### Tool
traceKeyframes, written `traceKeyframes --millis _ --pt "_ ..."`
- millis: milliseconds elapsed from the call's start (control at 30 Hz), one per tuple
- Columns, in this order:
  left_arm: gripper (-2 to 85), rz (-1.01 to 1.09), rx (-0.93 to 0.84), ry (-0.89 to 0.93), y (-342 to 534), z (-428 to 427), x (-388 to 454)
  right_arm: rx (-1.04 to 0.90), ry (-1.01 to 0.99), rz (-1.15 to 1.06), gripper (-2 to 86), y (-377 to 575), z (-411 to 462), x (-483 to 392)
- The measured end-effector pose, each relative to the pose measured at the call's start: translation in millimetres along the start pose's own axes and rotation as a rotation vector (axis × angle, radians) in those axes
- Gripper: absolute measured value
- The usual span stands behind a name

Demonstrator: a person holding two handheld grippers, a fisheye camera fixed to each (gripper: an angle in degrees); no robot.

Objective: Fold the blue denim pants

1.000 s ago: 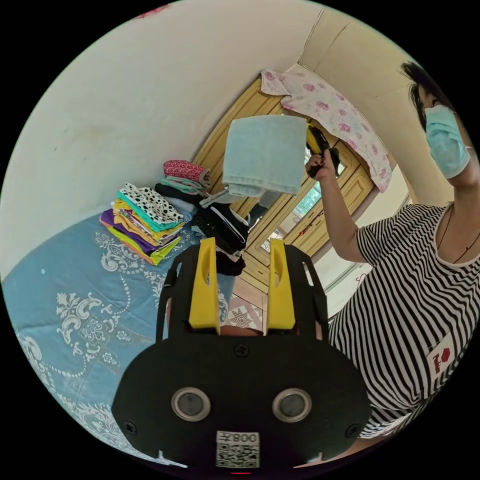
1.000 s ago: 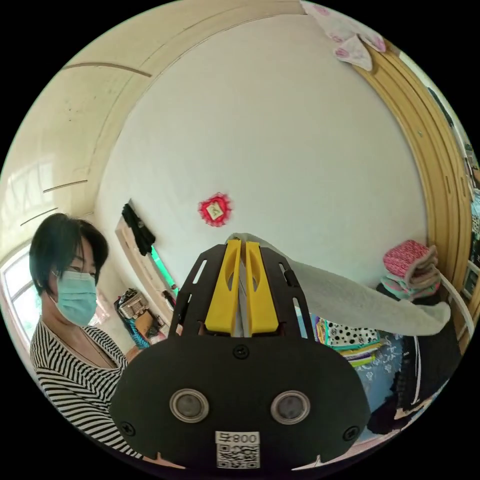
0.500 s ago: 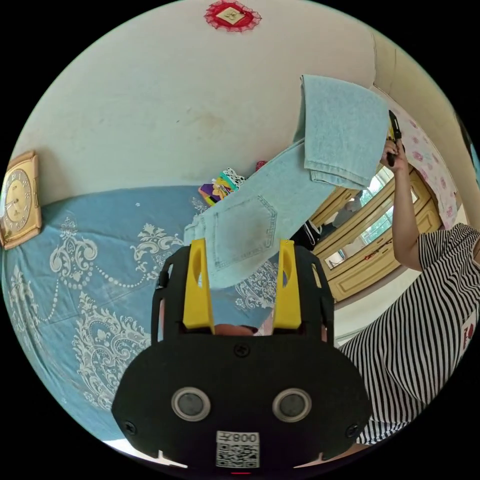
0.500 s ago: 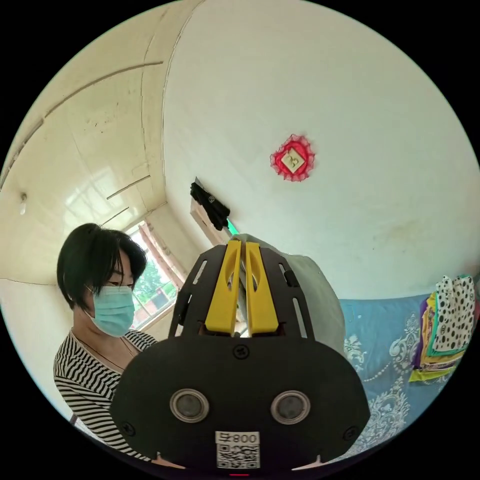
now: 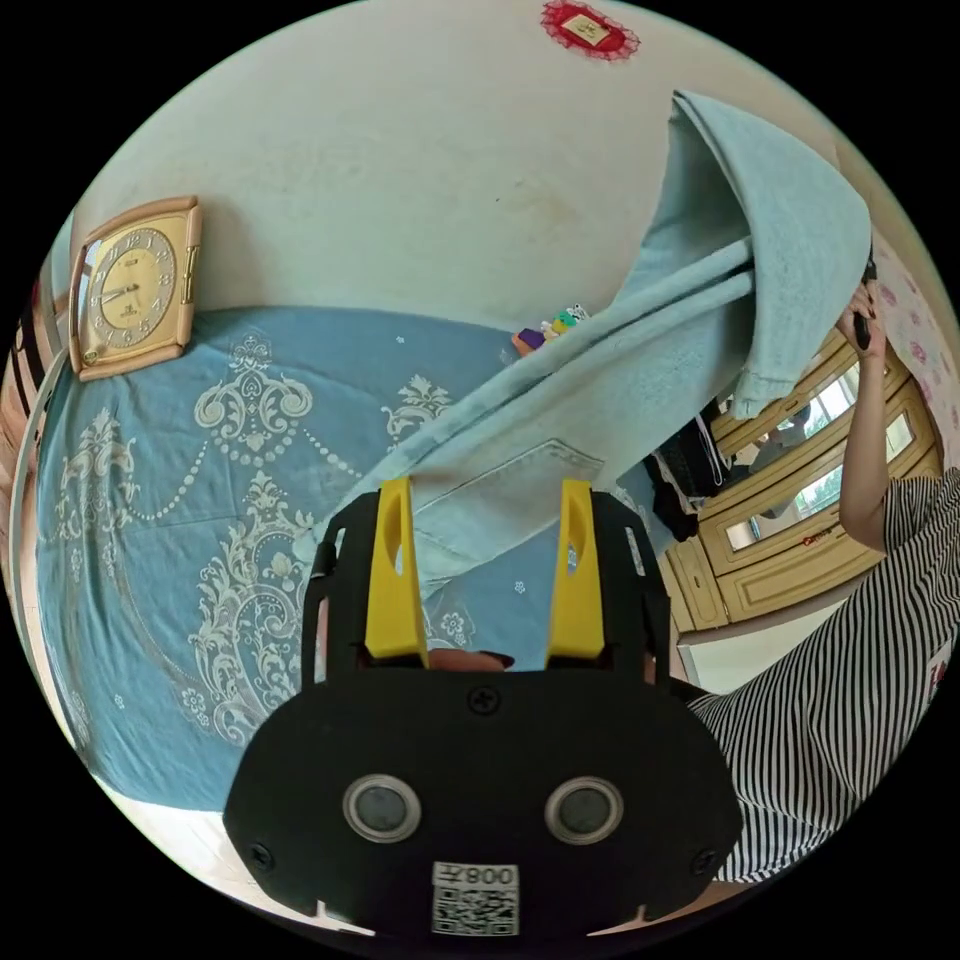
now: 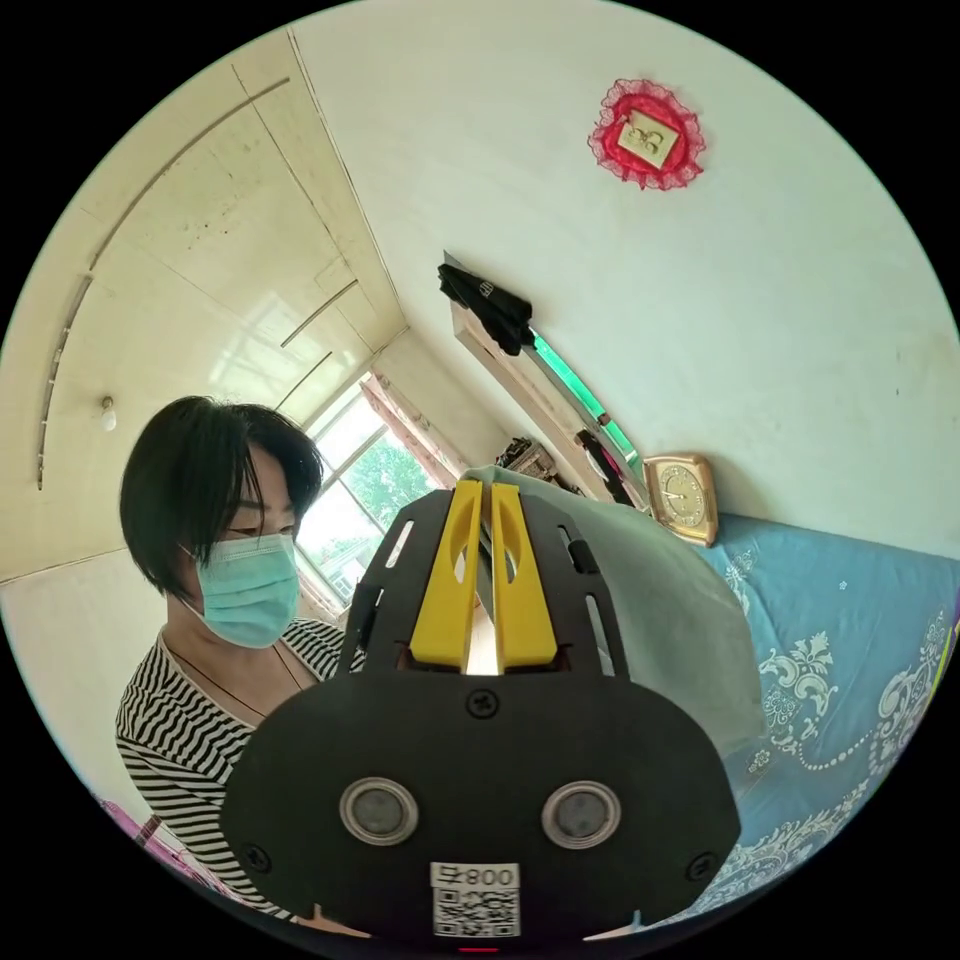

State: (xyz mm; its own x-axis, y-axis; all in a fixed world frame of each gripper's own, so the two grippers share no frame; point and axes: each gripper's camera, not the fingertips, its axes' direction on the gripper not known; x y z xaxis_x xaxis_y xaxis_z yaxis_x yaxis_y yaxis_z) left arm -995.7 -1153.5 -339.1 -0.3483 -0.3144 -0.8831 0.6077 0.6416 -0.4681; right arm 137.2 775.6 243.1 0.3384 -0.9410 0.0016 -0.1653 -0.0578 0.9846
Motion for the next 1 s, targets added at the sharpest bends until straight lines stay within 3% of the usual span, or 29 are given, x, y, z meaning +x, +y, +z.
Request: traceKeyframes --millis 300,500,667,833,1000 --pt "18.5 0.056 -0.106 0.012 15.0 47.3 -20.0 0.039 -0.046 -0.007 0.9 63.1 -7.7 50.6" --pt "17.9 0.018 0.009 -0.053 11.8 25.6 -61.6 0.032 -0.003 -0.049 0.9 92.8 -24.3 60.2" --pt "16.5 0.043 -0.088 0.012 -23.2 52.8 -109.2 0.036 0.012 -0.072 1.0 116.5 -38.6 69.9" --pt "4.3 0.046 -0.283 0.076 -29.4 97.0 -133.6 0.055 0.051 -0.086 1.0 143.2 -55.7 80.9" --pt "0.9 0.006 -0.171 0.051 -3.7 51.5 -141.5 0.121 0.095 -0.061 1.0 175.7 -87.1 94.9"
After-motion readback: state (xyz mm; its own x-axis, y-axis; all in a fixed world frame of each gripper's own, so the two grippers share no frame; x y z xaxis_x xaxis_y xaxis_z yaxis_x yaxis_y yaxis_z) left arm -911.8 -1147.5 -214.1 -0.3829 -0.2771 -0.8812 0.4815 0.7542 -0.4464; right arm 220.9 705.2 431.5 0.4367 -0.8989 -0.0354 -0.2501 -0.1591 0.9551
